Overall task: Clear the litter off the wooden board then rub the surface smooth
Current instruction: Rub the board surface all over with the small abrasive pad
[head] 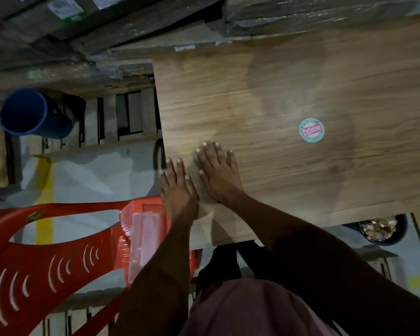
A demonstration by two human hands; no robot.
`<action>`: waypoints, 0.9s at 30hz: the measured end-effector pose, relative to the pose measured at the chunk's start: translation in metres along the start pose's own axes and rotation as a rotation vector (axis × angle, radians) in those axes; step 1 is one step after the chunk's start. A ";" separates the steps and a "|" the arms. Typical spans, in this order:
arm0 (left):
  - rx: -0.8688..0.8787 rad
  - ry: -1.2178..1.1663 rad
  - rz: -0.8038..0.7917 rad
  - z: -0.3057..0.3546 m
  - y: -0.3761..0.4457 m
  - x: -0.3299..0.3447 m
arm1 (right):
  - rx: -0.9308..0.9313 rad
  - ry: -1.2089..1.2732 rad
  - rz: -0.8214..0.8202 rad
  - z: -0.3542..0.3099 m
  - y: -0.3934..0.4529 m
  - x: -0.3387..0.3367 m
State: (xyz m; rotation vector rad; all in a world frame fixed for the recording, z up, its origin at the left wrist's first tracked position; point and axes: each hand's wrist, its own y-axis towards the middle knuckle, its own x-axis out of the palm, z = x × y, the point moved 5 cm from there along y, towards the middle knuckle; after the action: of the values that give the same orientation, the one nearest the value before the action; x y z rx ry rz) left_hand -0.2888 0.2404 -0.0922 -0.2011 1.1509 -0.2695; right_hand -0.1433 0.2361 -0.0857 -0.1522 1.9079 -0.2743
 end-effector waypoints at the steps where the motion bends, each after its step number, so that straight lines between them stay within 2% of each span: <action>1: 0.001 -0.011 -0.003 0.001 0.000 -0.002 | 0.000 -0.002 0.001 -0.001 -0.002 0.002; 5: 0.090 -0.047 0.063 0.009 0.000 -0.008 | -0.019 -0.050 0.027 0.005 -0.006 0.001; 11: 0.031 -0.119 0.096 0.003 0.003 -0.002 | 0.306 0.053 0.115 0.015 -0.020 0.004; 12: 0.026 -0.131 0.099 0.002 0.003 -0.003 | 0.287 0.060 0.102 0.008 -0.022 0.006; 16: 0.050 -0.177 0.107 0.000 0.002 -0.002 | 0.004 -0.032 0.038 -0.009 -0.039 0.019; 19: 0.044 -0.188 0.125 -0.001 0.001 -0.001 | -0.024 -0.055 0.060 -0.001 -0.042 0.018; 24: 0.018 -0.133 0.170 -0.001 0.001 0.000 | 0.324 0.026 0.171 0.034 -0.049 0.011; 27: 0.003 -0.074 0.183 0.001 0.001 0.001 | 0.386 0.051 0.213 0.028 -0.060 0.019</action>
State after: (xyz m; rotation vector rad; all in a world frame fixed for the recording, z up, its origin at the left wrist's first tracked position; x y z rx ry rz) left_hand -0.2878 0.2411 -0.0934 -0.1012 1.0877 -0.1012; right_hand -0.1252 0.1703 -0.0967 0.3164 1.8662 -0.4976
